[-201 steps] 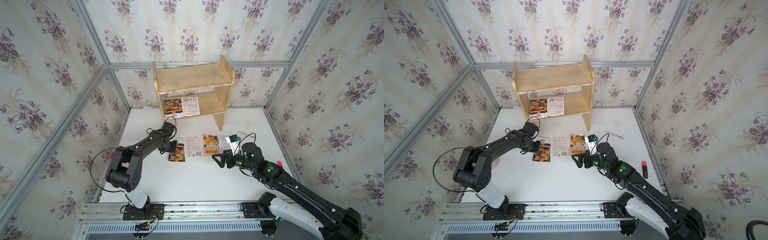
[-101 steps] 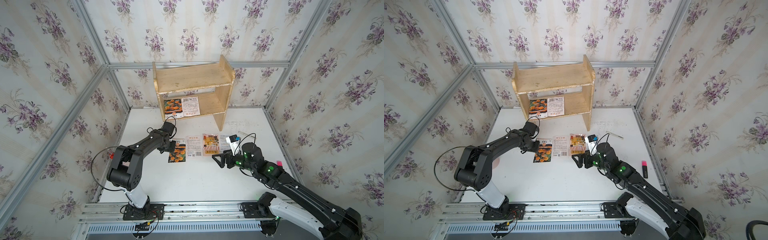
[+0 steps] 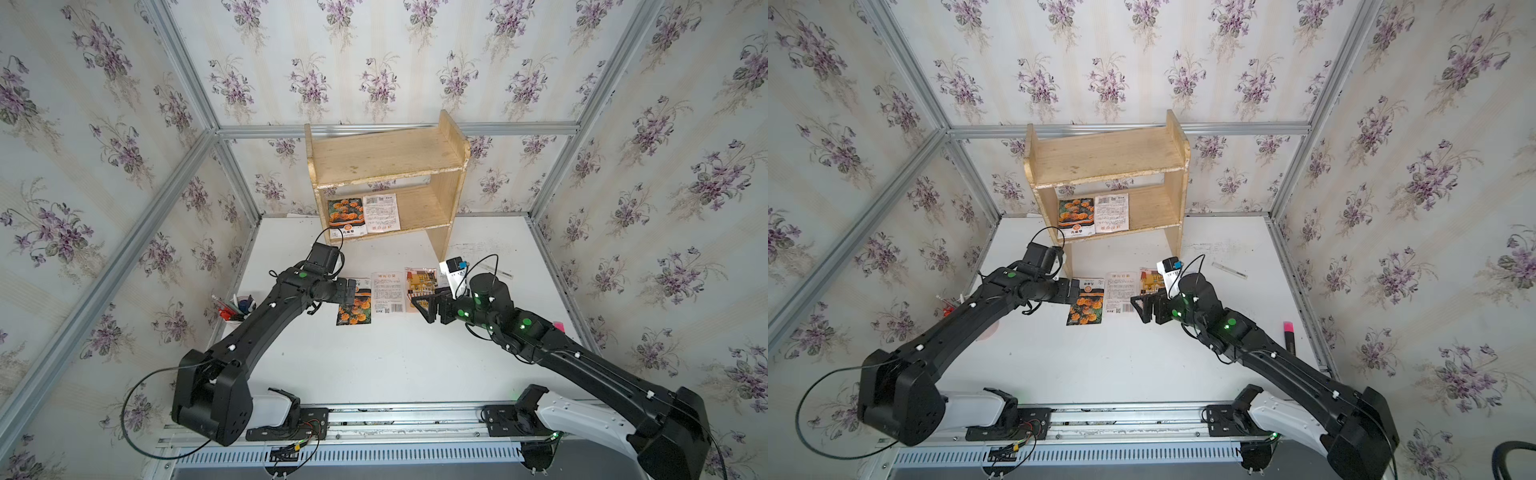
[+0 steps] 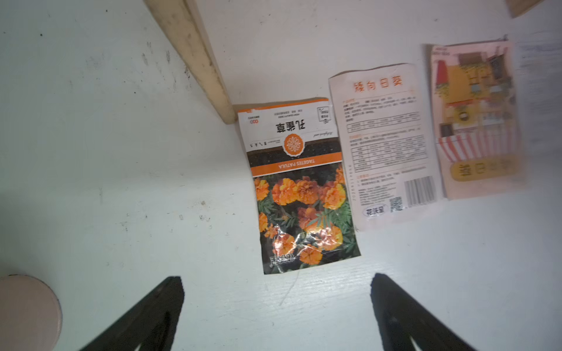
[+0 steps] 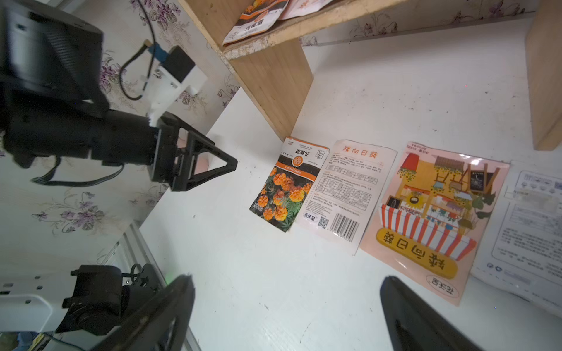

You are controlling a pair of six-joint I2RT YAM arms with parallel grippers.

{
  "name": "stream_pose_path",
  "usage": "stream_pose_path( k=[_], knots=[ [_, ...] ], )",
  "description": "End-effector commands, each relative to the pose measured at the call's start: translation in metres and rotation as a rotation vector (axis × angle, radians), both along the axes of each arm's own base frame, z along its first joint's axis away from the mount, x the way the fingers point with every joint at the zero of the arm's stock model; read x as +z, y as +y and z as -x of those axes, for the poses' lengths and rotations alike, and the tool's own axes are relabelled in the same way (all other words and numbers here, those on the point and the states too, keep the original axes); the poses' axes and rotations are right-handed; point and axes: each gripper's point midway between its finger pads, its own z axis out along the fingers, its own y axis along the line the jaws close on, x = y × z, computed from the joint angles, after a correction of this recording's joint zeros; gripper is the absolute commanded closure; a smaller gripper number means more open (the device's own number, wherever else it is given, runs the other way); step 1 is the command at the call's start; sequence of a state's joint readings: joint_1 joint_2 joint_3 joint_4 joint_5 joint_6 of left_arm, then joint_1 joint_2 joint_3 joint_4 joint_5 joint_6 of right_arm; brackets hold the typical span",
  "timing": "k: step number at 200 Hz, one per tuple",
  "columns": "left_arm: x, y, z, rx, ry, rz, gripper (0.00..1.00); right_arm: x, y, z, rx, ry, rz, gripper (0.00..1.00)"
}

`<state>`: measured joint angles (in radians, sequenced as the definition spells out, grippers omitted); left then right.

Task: Take the seed bag off the shelf
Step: Place the seed packet at the center of the board, then pick up the seed packet from the shelf.

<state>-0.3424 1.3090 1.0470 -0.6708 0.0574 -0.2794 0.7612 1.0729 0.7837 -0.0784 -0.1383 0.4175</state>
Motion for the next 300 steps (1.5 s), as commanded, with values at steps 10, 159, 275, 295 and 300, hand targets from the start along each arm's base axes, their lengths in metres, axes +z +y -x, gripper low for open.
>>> stream_pose_path(
  k=[10, 159, 275, 295, 300],
  knots=[
    [0.014, -0.018, 0.024, -0.035, 0.024, 0.122, 0.0, 0.019, 0.012, -0.037, -0.085, -0.1, 0.03, 0.0],
    [0.11, -0.03, 0.098, -0.188, -0.166, 0.333, 0.0, 0.049, 0.09, -0.18, -0.222, -0.344, 0.249, 0.0],
    [0.133, -0.01, 0.117, -0.111, -0.297, 0.376, 0.0, 0.024, 0.105, -0.25, -0.248, -0.342, 0.343, 0.0],
    [0.13, -0.014, 0.116, -0.106, -0.289, 0.409, 0.0, 0.019, 0.107, -0.252, -0.226, -0.334, 0.342, 0.0],
    [0.131, -0.017, 0.116, -0.113, -0.288, 0.422, 0.0, 0.017, 0.107, -0.252, -0.219, -0.332, 0.346, 0.0]
  ],
)
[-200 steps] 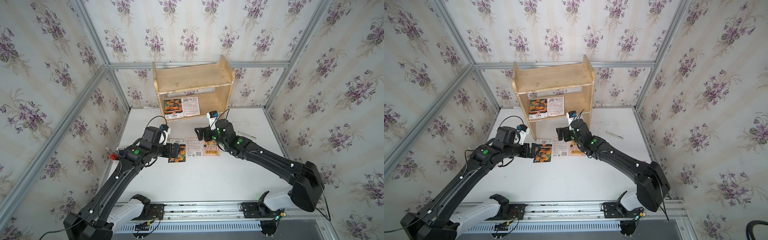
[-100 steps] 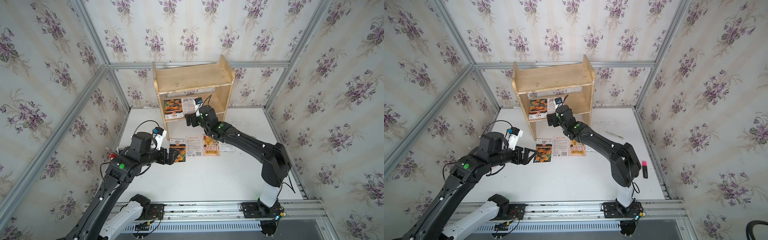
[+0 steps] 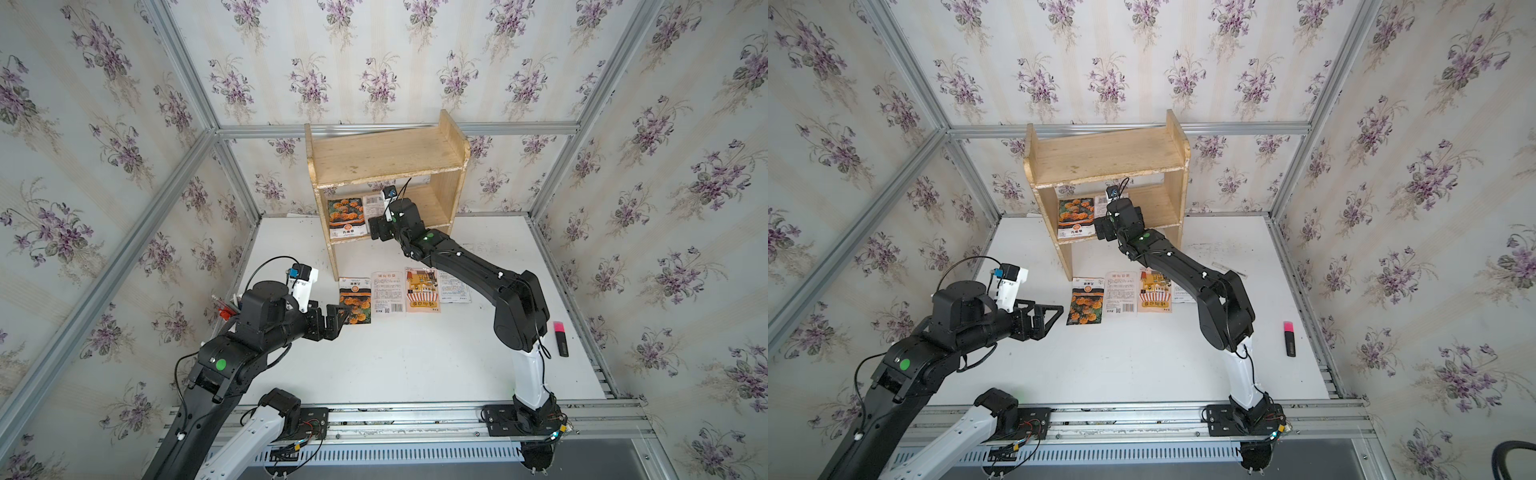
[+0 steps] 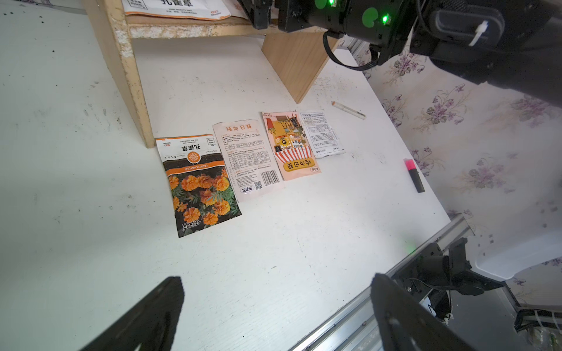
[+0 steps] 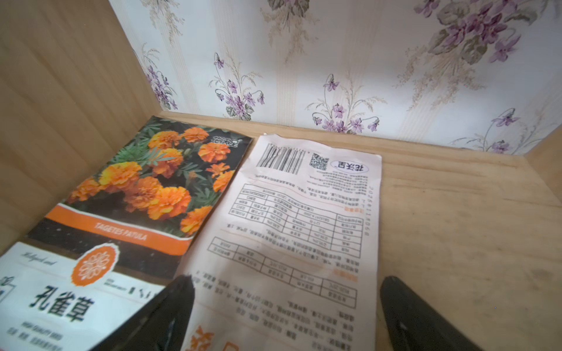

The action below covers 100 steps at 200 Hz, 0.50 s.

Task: Take the seed bag off the shelf
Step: Pick up the seed packet from the shelf.

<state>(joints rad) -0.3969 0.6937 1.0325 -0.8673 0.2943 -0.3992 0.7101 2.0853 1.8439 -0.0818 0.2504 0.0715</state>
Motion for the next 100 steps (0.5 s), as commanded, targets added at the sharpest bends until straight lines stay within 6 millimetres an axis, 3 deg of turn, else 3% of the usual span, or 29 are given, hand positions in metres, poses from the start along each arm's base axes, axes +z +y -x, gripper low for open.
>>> stream_pose_path(
  k=[1, 52, 100],
  knots=[
    [0.003, -0.005, -0.005, 0.008, -0.01, 0.047, 0.0, -0.004, 0.003, 0.0, 0.031, 0.013, 0.011, 0.0],
    [-0.004, -0.012, -0.005, -0.02, 0.028, 0.059, 0.0, -0.02, -0.002, 0.005, 0.048, 0.041, 0.066, 0.0],
    [-0.013, -0.011, -0.006, -0.012, 0.059, 0.047, 0.0, -0.026, -0.031, 0.011, 0.018, 0.062, 0.079, 0.01]
  ],
)
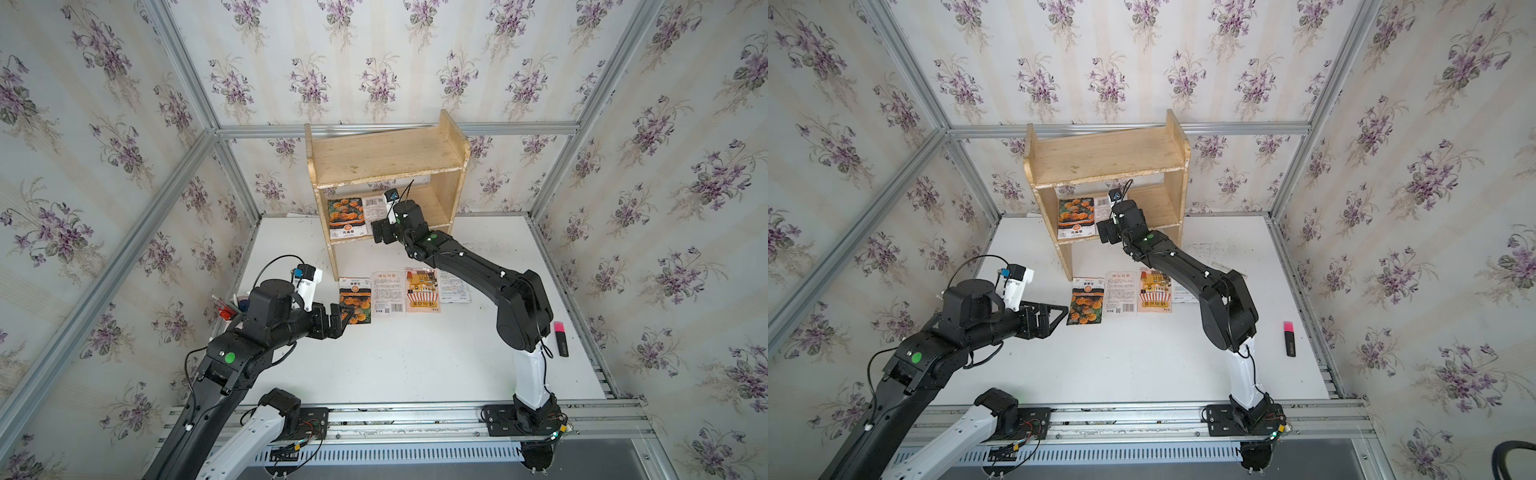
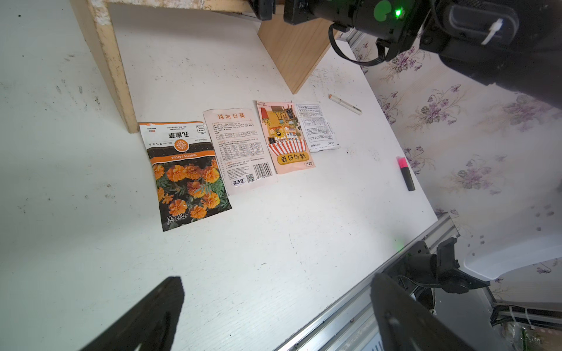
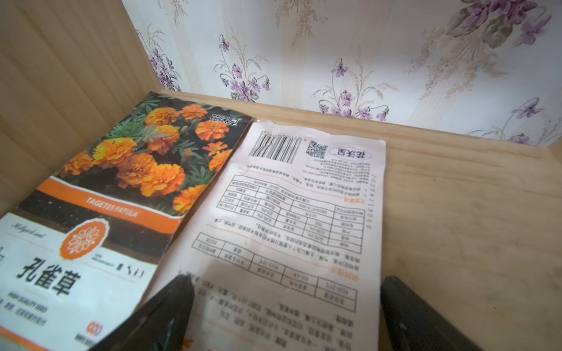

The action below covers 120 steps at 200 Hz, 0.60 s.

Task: Take the seed bag off the shelf
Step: Pick up the seed packet from the shelf.

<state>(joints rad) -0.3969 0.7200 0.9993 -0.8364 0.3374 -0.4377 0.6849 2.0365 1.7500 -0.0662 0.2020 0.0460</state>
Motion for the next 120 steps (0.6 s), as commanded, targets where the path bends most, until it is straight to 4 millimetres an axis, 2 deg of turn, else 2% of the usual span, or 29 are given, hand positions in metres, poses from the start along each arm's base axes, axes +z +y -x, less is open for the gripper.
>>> stream_pose_path(
  k=[1, 71, 120],
  knots=[
    [-0.001, -0.002, -0.002, 0.001, 0.004, 0.011, 0.0, -0.012, -0.017, 0.005, -0.011, 0.034, 0.053, 0.01],
    [0.001, -0.003, -0.006, 0.008, -0.012, 0.024, 0.0, -0.003, -0.027, 0.028, 0.011, 0.043, 0.001, 0.01],
    [0.006, -0.004, -0.007, 0.003, -0.035, 0.027, 0.0, 0.021, -0.027, 0.031, 0.013, 0.013, -0.045, 0.01]
  ],
)
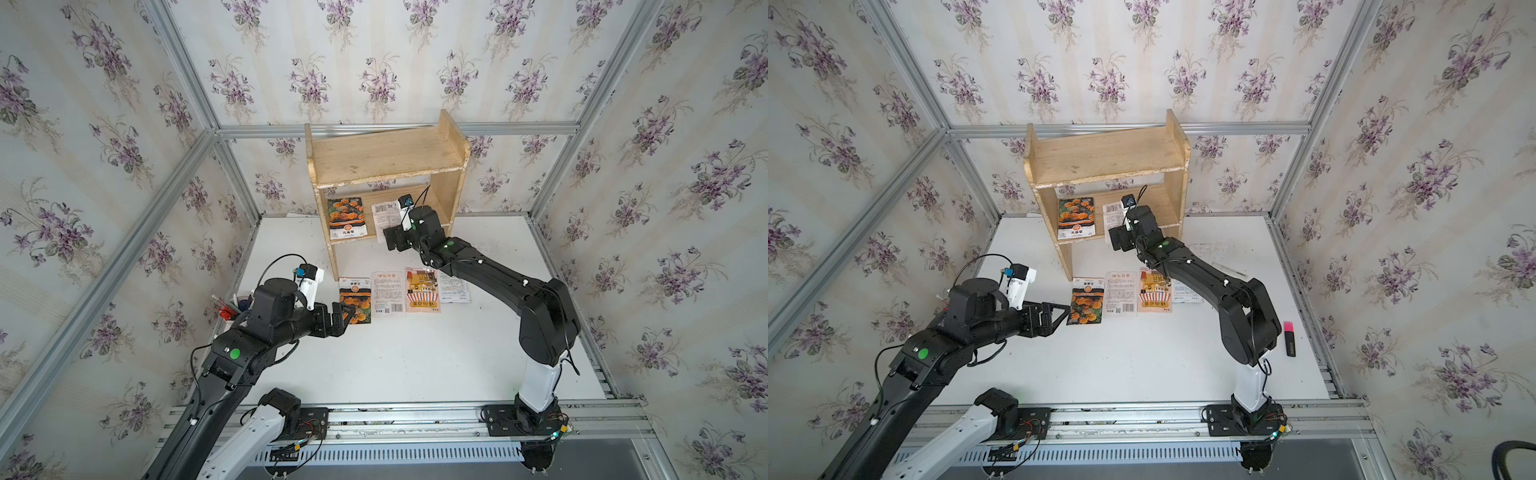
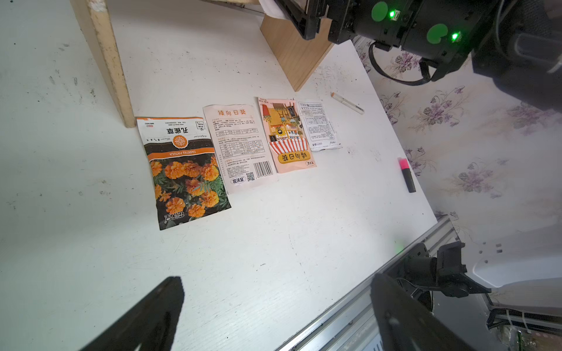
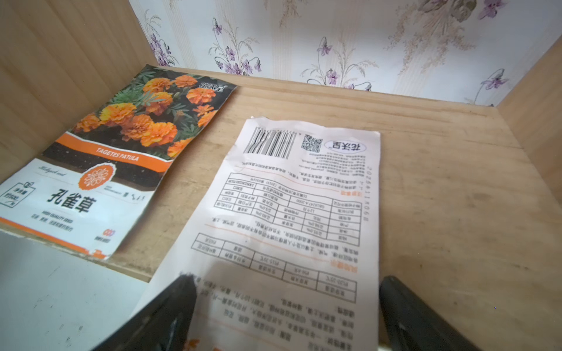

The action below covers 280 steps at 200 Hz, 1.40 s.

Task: Take the seed bag off the shelf
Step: Pick up the seed packet from the shelf.

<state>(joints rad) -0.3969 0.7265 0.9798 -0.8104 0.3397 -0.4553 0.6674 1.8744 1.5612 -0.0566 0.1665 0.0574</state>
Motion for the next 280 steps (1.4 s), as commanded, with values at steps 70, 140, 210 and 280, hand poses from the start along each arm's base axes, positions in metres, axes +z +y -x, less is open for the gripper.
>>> stream_pose_path(
  k=[70, 140, 210, 280],
  knots=[
    [0.007, 0.0, -0.003, -0.01, -0.047, -0.004, 0.0, 0.054, -0.037, 0.012, -0.001, 0.059, -0.291, 0.01],
    [-0.003, -0.003, -0.004, -0.02, -0.035, -0.001, 0.0, 0.042, -0.079, 0.035, 0.038, 0.229, -0.52, 0.09],
    [-0.006, -0.003, -0.002, -0.022, -0.031, -0.001, 0.0, 0.021, -0.058, 0.033, 0.115, 0.343, -0.614, 0.22],
    [-0.006, -0.001, 0.002, -0.027, -0.056, 0.002, 0.0, 0.014, -0.041, 0.025, 0.175, 0.384, -0.644, 0.4]
  ],
)
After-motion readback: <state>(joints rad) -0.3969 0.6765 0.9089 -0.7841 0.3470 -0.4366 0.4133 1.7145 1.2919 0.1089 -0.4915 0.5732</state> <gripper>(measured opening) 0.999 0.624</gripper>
